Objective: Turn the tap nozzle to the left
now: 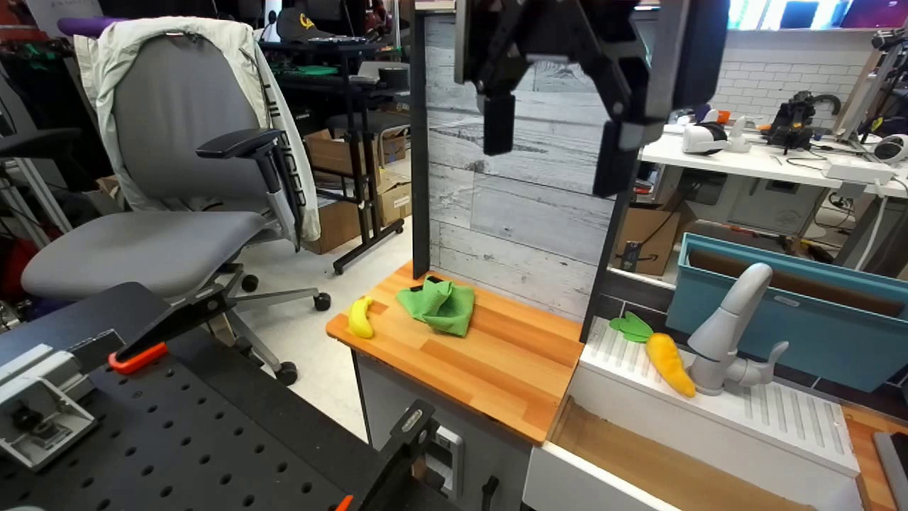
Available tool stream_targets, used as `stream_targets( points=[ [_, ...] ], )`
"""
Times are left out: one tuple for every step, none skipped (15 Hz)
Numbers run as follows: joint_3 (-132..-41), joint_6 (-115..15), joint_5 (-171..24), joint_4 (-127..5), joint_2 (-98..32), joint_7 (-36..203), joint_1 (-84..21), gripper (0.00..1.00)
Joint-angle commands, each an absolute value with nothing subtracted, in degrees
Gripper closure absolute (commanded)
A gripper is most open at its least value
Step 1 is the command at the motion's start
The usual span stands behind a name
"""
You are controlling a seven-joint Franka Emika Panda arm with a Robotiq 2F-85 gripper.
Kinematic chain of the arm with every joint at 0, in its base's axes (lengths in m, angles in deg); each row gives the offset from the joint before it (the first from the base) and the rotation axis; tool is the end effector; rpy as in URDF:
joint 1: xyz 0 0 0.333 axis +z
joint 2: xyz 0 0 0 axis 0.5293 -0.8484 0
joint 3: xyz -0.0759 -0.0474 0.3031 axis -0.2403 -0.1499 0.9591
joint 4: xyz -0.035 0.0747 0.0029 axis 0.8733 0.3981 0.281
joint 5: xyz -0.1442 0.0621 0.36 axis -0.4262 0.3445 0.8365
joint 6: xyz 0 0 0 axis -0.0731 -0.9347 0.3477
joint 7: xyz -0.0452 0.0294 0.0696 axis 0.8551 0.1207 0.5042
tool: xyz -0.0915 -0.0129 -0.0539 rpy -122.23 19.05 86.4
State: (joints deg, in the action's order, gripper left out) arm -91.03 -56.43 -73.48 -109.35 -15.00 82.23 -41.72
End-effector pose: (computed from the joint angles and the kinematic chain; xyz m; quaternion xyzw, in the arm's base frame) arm 0.4547 -0.1470 0.3085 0.9819 -0.1881 0.0104 0.0175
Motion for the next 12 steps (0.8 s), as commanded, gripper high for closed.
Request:
stream_targets(
  points=[
    [-91.5, -57.7, -74.8, -98.9, -27.3, 79.9, -41.4, 0.00],
    [-91.9, -58.0, -74.8, -96.7, -30.1, 79.8, -41.4, 0.00],
    [-92.2, -57.8, -74.8, -94.4, -32.6, 79.8, -41.4, 0.00],
    [-92.4, -57.9, -74.4, -92.3, -34.9, 80.3, -41.5, 0.00],
    [-92.5, -57.7, -74.0, -90.1, -37.2, 81.0, -41.6, 0.00],
    [-92.7, -58.2, -73.6, -88.2, -39.5, 81.1, -41.8, 0.00],
    [-92.9, -58.0, -73.5, -86.2, -41.5, 81.4, -41.9, 0.00],
    [-93.0, -58.3, -73.1, -84.4, -43.5, 81.6, -42.1, 0.00],
    [-92.8, -59.2, -72.1, -82.6, -45.4, 81.6, -42.6, 0.00],
    [-92.7, -59.7, -71.6, -81.0, -47.2, 81.9, -42.9, 0.00],
    [-92.6, -60.2, -71.0, -79.5, -48.7, 82.0, -43.3, 0.00],
    [-92.2, -60.9, -69.9, -77.6, -50.6, 82.3, -43.9, 0.00]
  ],
)
